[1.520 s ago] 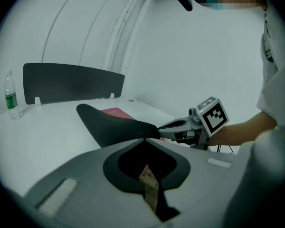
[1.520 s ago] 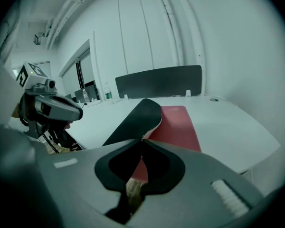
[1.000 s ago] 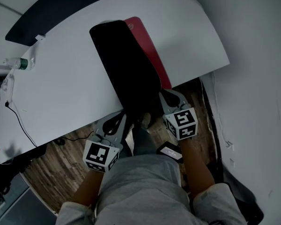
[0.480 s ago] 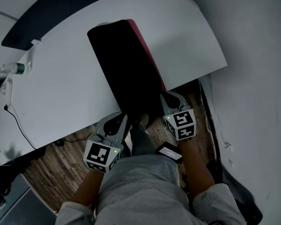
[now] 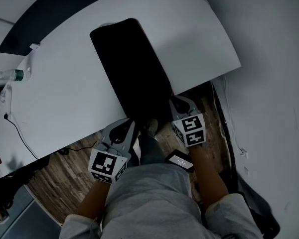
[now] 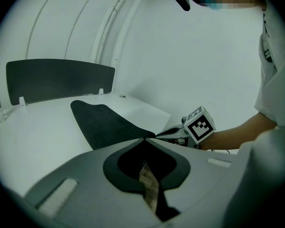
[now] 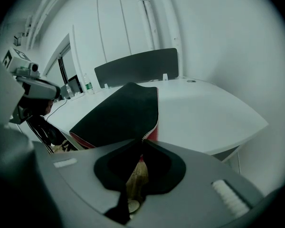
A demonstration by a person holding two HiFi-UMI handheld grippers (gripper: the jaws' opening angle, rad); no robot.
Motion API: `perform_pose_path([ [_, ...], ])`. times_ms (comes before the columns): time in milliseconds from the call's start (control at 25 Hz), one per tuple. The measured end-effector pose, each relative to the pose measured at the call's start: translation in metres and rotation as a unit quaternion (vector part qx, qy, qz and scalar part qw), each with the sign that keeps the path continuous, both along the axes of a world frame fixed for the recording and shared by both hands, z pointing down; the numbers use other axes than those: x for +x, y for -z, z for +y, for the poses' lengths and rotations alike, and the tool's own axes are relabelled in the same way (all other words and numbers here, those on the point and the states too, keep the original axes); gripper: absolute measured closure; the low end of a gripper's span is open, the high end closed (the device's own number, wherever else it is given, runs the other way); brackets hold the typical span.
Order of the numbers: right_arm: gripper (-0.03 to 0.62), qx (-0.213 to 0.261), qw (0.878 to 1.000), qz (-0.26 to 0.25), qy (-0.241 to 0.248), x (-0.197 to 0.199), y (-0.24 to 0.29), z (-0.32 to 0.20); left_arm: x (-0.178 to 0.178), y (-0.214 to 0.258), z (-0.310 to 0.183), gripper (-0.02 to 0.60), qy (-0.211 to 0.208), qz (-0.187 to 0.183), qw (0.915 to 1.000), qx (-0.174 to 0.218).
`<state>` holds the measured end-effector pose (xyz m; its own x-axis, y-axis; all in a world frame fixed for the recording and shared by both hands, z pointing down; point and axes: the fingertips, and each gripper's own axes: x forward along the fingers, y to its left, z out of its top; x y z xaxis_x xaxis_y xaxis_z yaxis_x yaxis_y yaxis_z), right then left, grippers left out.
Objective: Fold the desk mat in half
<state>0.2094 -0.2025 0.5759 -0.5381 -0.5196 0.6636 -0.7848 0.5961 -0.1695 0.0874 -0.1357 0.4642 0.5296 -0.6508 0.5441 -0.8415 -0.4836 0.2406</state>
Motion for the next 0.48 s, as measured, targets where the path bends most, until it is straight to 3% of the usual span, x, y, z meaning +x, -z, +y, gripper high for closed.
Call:
perform_pose_path([
  [480,0.509,0.010,0.999,0.048,-0.006,0.0064,-0.0129,-0.0028,-0.0022,-0.0060,0.0023,0.563,0.002,-0.005,1.0000,-0.007],
])
